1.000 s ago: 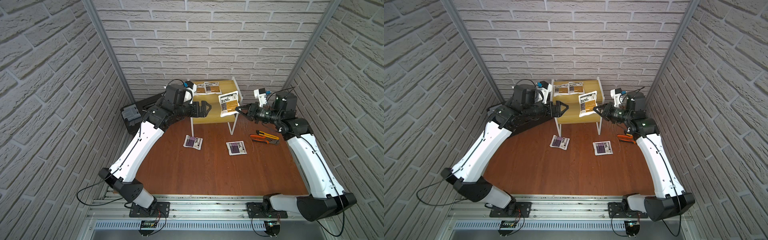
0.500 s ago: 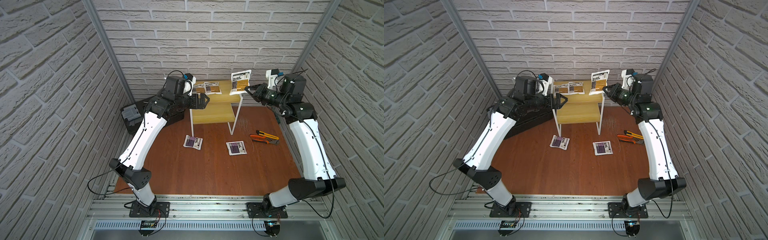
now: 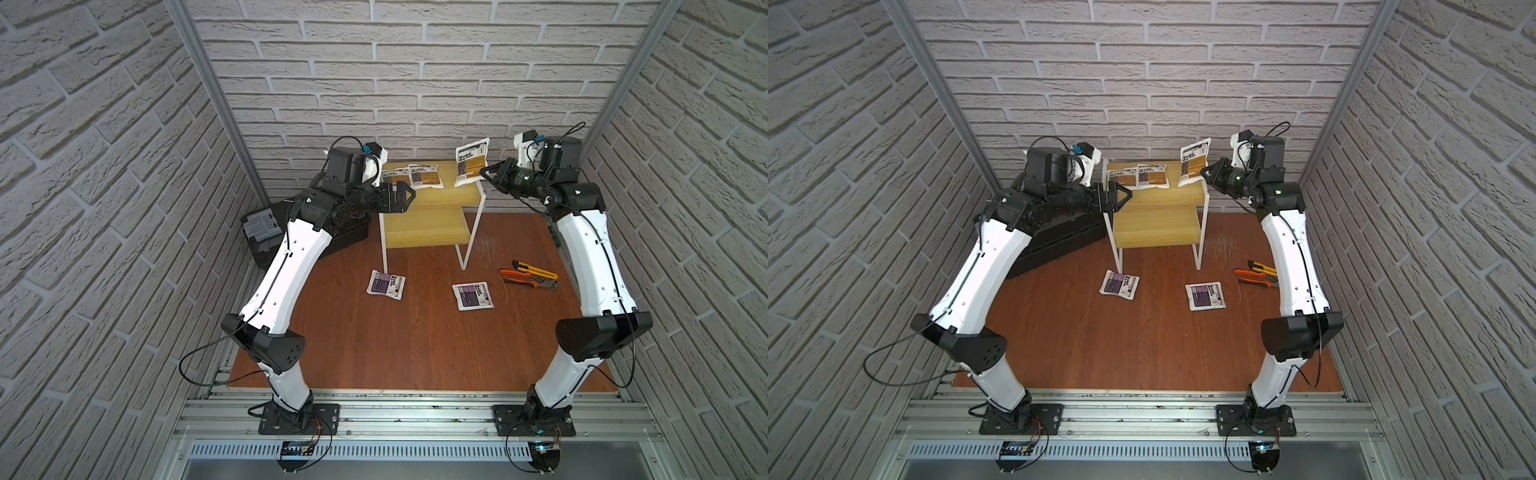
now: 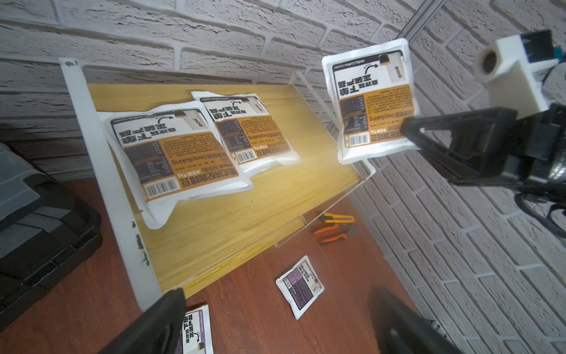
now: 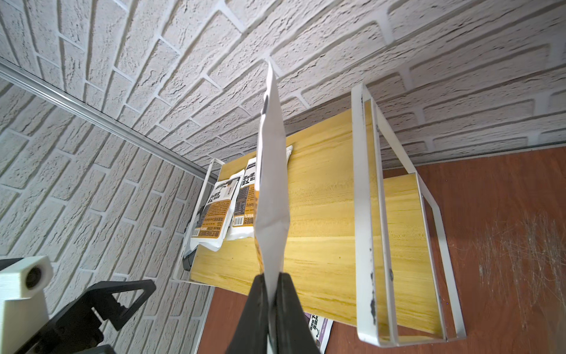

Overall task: Place the bagged coffee beans on the shelf by color
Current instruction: Place the bagged coffee beans on the shelf.

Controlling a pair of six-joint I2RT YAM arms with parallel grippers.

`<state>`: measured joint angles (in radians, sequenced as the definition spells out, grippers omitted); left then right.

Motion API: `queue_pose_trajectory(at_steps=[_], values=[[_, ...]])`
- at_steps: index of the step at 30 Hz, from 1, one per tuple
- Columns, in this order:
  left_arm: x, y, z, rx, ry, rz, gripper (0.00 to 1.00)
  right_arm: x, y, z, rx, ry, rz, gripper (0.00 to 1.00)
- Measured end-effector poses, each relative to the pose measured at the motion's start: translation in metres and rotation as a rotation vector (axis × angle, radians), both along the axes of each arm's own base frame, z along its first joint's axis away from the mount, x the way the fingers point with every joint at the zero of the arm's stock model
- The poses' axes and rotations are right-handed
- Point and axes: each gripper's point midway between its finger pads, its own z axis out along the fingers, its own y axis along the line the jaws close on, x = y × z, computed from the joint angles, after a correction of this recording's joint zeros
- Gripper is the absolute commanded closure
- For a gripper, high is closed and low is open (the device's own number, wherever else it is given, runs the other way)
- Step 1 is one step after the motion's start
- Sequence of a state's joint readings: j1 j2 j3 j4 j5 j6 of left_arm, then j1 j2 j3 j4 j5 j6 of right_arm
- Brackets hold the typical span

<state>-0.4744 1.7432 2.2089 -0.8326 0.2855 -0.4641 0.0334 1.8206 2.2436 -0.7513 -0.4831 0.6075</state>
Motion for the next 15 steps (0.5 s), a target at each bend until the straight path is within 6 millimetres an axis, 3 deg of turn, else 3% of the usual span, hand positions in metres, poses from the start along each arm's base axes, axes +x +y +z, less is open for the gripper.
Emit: queue_pose_trajectory(at_steps=[7,15], values=[[0.001,-0.001,0.001,-0.004,0.004,-0.007,0.02,0.013,0.002,-0.005,-0.013,0.005,0.019,0.88],[0.003,-0.002,-0.003,-0.001,0.013,-0.007,0.01,0.028,0.005,-0.027,-0.01,0.057,0.032,0.87]])
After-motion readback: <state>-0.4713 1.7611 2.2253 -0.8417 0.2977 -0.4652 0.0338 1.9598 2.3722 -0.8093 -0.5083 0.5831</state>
